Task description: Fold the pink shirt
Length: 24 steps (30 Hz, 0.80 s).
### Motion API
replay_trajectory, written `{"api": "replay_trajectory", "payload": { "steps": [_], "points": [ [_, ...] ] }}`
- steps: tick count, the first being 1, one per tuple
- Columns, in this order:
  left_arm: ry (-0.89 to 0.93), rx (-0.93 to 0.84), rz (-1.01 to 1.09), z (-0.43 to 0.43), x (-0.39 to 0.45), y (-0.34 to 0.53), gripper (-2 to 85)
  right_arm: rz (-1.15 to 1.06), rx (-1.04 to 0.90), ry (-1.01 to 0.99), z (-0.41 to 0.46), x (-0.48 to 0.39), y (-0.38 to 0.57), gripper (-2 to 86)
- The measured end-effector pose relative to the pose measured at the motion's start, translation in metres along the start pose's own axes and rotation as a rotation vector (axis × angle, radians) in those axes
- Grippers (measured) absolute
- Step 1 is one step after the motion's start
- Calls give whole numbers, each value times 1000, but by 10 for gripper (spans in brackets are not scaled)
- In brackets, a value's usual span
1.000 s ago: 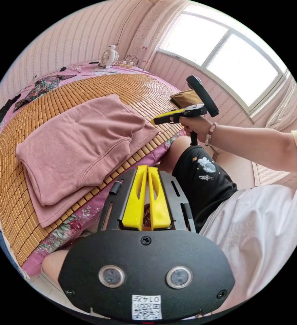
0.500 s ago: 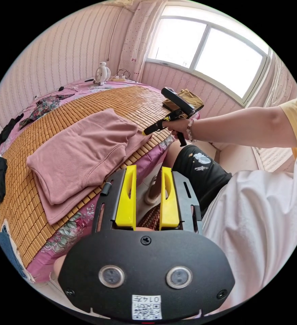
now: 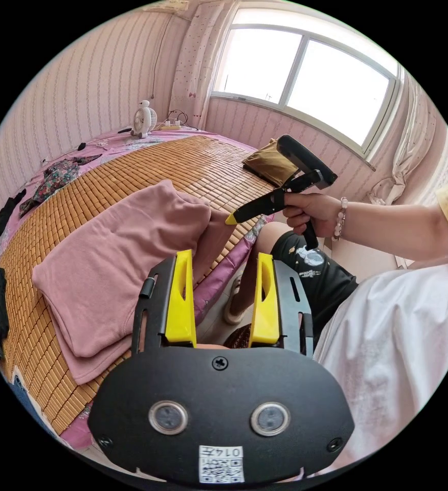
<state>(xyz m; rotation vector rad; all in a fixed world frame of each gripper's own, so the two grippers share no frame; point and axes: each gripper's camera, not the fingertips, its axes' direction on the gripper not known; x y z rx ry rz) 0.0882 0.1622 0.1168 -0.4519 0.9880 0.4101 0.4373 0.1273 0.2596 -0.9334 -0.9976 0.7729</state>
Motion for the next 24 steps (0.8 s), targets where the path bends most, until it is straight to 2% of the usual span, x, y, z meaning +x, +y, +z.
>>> {"api": "replay_trajectory", "payload": {
  "steps": [4, 8, 14, 16, 18, 21, 24],
  "points": [
    [8, 12, 83, 0, 16, -12, 203, -10, -15, -139, -26, -8, 19, 19],
    [5, -64, 186, 12, 31, -15, 233, -19, -45, -238, -31, -15, 25, 20],
    [-113, -113, 148, 7, 32, -2, 95, -54, -96, -279, -44, -13, 20, 32],
    [-81, -134, 99, 3, 24, 2, 53, -39, -128, -361, -50, 6, 17, 45],
    [-38, -105, 21, -11, 13, 10, 25, 13, -67, -459, -63, 34, 21, 54],
    [1, -58, -48, -37, 1, 21, 24, 148, 115, -361, -81, 92, 35, 70],
    [18, -32, -92, -64, -7, 34, 22, 268, 189, -340, -82, 143, 35, 121]
  ]
}}
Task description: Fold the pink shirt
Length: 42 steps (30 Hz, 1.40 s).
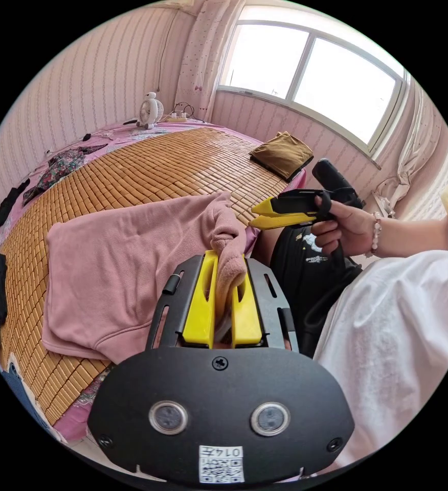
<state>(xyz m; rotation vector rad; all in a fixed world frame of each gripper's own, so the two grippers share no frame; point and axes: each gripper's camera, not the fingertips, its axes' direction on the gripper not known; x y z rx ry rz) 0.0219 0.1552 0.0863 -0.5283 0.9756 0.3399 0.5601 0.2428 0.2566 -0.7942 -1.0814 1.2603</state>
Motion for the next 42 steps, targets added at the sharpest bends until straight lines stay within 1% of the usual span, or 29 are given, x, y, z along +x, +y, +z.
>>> {"api": "replay_trajectory", "payload": {
  "steps": [2, 4, 6, 9, 11, 13, 15, 18, 21, 23, 25, 27, 29, 31, 33, 35, 38, 40, 41, 42],
  "points": [
    [4, 13, -21, -16, -4, 8, 21, 106, 47, -41, -4, 25, -11, 151],
    [-2, 12, -21, -30, -5, 15, 23, 255, 102, -165, -2, 59, -22, 192],
    [-21, -5, -17, -48, -6, 22, 25, 321, 122, -226, 5, 73, -25, 222],
    [-57, 21, -64, -73, -14, 33, 28, 424, 40, -271, 16, 85, -25, 169],
    [-79, 42, -106, -89, -22, 38, 29, 411, 35, -369, 16, 84, -24, 137],
    [-73, 76, -137, -107, -31, 41, 29, 370, 61, -537, 8, 74, -21, 95],
    [-16, 168, -173, -133, -40, 44, 29, 320, 86, -594, -3, 58, -17, 63],
    [60, 246, -217, -160, -49, 47, 28, 221, 94, -622, -20, 23, -13, 71],
    [107, 313, -288, -178, -65, 54, 28, 103, 45, -582, -22, -15, -20, 79],
    [99, 336, -348, -187, -81, 61, 29, 56, 14, -548, -10, -36, -31, 84],
    [81, 363, -422, -193, -103, 67, 29, -26, -49, -473, 23, -65, -50, 91],
    [85, 388, -522, -198, -140, 74, 30, -62, -93, -462, 61, -82, -66, 95],
    [92, 411, -566, -200, -170, 76, 31, -68, -104, -454, 103, -91, -80, 99],
    [91, 402, -619, -201, -201, 75, 32, -59, -124, -437, 163, -99, -99, 105],
    [77, 371, -687, -195, -242, 74, 35, -34, -142, -427, 205, -103, -109, 109],
    [73, 317, -737, -183, -272, 73, 37, -47, -147, -399, 238, -115, -113, 89],
    [77, 247, -749, -167, -305, 68, 40, -210, -196, -312, 278, -158, -103, 56],
    [90, 234, -757, -162, -320, 65, 40, -417, -300, -111, 312, -199, -83, 29],
    [110, 231, -772, -160, -330, 64, 41, -471, -331, -40, 323, -207, -77, 22],
    [124, 234, -788, -159, -339, 64, 41, -567, -388, 107, 345, -223, -65, 9]
  ]
}}
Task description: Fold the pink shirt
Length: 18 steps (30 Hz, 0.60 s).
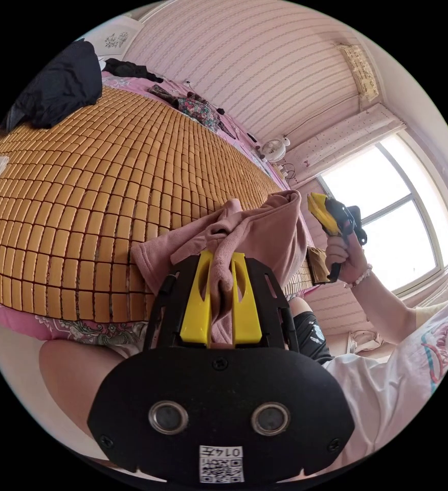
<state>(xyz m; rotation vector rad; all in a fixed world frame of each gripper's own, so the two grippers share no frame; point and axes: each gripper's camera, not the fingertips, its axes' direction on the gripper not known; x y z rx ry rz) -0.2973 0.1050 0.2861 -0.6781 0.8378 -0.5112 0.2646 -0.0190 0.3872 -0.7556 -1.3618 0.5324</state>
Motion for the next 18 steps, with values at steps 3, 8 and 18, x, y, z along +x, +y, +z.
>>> {"api": "replay_trajectory", "payload": {
  "steps": [3, 8, 18],
  "points": [
    [-1, 13, -39, 1, -14, -12, 42, -130, -148, 223, 59, -31, -21, 7],
    [-115, -53, -159, 17, -44, -31, 44, -206, -339, 352, 172, -39, -65, 3],
    [-97, -111, -131, 38, -62, -42, 63, -240, -412, 489, 302, -45, -66, 0]
  ]
}}
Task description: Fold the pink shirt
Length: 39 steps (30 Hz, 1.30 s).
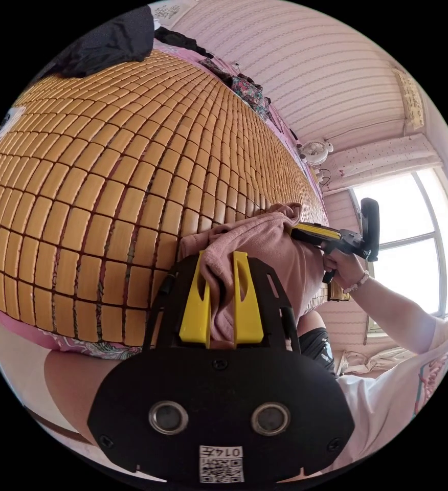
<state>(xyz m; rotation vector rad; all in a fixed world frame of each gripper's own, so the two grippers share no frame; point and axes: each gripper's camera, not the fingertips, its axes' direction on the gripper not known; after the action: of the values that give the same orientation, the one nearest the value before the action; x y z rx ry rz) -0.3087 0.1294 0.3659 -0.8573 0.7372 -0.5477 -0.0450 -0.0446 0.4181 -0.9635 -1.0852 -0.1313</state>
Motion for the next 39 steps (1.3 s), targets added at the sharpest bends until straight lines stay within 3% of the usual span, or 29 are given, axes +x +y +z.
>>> {"api": "replay_trajectory", "payload": {
  "steps": [8, 12, 14, 16, 23, 28, 31, 35, 39],
  "points": [
    [-264, 133, 148, -73, 44, 43, 51, -32, 6, 40, 20, -41, -29, 0],
    [-245, 163, 249, -72, 83, 84, 13, -68, 88, 38, -1, -67, -37, 0],
    [-197, 122, 278, -51, 96, 96, -4, -118, 128, 95, -15, -85, -37, 0],
    [-221, 80, 310, -25, 106, 103, -4, -174, 82, 295, -19, -107, -41, 0],
    [-399, 139, 187, 11, 90, 69, -7, -216, -38, 379, 3, -107, -79, 0],
    [-429, 23, 113, 36, 49, 41, -7, -151, -295, 357, 65, -84, -118, -1],
    [-424, 23, 125, 38, 43, 38, -7, -57, -287, 378, 71, -75, -126, -1],
    [-504, 44, 174, 45, 48, 39, -6, -105, -283, 465, 72, -80, -121, -1],
    [-317, 201, -7, 10, 21, 62, -4, -138, -102, 478, 32, -73, -93, -1]
  ]
}}
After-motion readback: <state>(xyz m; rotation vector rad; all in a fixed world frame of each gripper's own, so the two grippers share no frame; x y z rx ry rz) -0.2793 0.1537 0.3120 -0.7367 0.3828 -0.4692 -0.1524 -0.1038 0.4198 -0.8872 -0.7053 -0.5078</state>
